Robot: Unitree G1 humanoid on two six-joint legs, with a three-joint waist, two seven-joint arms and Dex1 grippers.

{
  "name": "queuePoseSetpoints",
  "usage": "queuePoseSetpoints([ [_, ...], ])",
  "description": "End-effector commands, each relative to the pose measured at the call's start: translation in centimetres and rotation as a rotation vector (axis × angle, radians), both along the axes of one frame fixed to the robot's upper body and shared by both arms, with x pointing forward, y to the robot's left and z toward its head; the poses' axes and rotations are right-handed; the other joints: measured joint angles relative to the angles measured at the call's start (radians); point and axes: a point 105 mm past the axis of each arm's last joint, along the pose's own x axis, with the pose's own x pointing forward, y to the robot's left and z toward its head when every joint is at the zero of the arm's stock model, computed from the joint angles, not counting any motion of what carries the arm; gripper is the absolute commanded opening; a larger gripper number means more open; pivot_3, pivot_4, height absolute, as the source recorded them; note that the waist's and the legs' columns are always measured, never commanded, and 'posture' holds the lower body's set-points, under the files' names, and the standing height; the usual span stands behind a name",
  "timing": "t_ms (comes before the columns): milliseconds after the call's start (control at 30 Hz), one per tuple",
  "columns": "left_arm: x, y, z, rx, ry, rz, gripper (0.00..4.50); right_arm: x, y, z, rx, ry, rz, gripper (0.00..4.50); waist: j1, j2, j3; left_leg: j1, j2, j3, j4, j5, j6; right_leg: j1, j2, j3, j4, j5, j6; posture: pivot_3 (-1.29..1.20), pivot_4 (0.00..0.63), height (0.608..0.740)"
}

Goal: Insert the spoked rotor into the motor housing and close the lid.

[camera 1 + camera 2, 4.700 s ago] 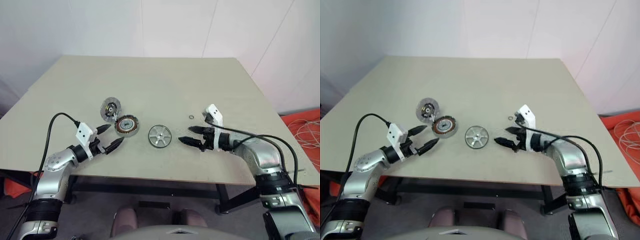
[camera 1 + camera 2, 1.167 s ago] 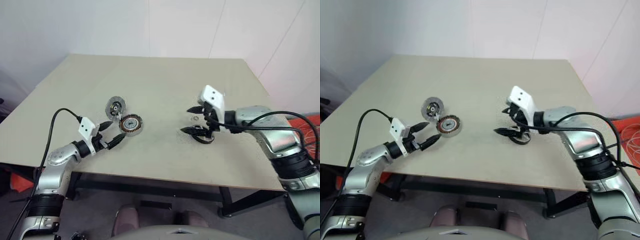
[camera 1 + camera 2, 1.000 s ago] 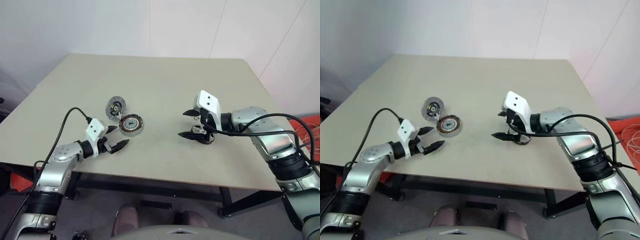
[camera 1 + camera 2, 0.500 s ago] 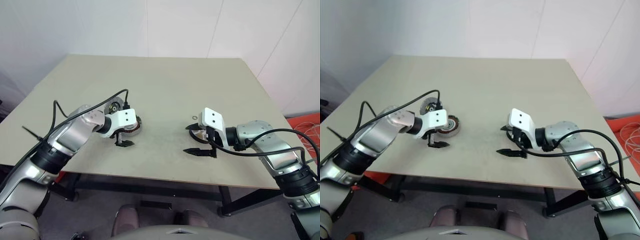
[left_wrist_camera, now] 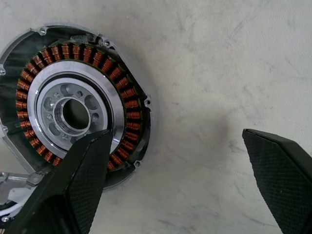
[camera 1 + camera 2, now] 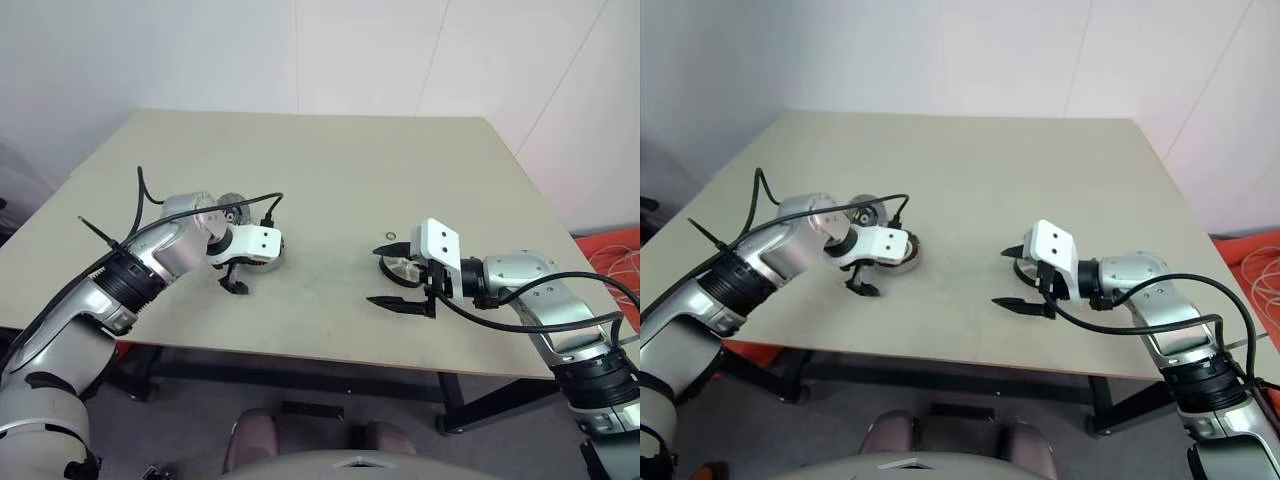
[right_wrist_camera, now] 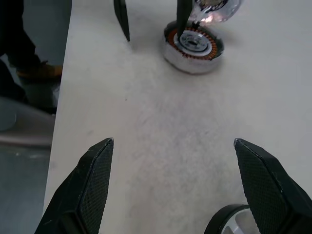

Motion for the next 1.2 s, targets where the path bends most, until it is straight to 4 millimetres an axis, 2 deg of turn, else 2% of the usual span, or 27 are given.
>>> queuePoseSetpoints([
  [33, 0.4, 0.2, 0.5, 0.056, -0.017, -0.034, 3.59, 0.5, -0.7, 0.8, 0.036, 0.005, -0.06, 4.5, 0.0, 0.0, 0.0, 0.0, 0.0, 0.0, 0.0, 0.0, 0.0, 0.0, 0.0, 0.0, 0.0, 0.0, 0.0, 0.0, 0.0, 0.74],
  [300, 0.3, -0.4, 0.5, 0.064, 0.017, -0.059, 0.88, 0.7, -1.4, 0.3, 0.016, 0.05, -0.119, 4.5, 0.0, 0.0, 0.0, -0.001, 0.0, 0.0, -0.001, 0.0, 0.0, 0.0, 0.0, 0.0, 0.0, 0.0, -0.001, 0.0, 0.0, 0.74],
  [400, 0.2, -0.4, 0.4, 0.078, 0.025, -0.087, 0.04, 0.7, -1.6, 0.3, 0.018, 0.055, -0.125, 4.5, 0.0, 0.0, 0.0, -0.001, 0.0, 0.0, -0.001, 0.0, -0.001, 0.0, 0.0, 0.0, -0.001, 0.0, -0.001, 0.0, 0.0, 0.74],
  [700, 0.1, -0.8, 0.6, 0.09, 0.043, -0.13, 0.04, 0.7, -1.7, 0.3, 0.021, 0.061, -0.13, 4.5, 0.0, 0.001, 0.0, -0.001, 0.0, 0.0, -0.001, 0.0, 0.0, 0.0, 0.0, 0.0, -0.001, 0.0, -0.001, 0.0, 0.0, 0.74],
  [867, 0.3, -1.6, 1.3, 0.088, 0.016, -0.213, 0.04, 0.6, -1.8, 0.3, 0.017, 0.064, -0.132, 4.5, 0.002, 0.001, 0.0, -0.001, 0.0, 0.0, -0.001, 0.0, 0.0, 0.0, 0.0, 0.0, -0.001, 0.0, -0.001, 0.0, 0.0, 0.74],
  [1200, 1.2, -5.3, 3.1, 0.086, -0.082, -0.461, 0.04, 0.5, -1.9, 0.1, 0.005, 0.072, -0.13, 4.5, 0.026, 0.0, 0.0, -0.001, 0.0, 0.0, 0.0, 0.0, 0.0, -0.001, -0.001, -0.001, -0.001, 0.001, -0.001, 0.0, 0.0, 0.74],
])
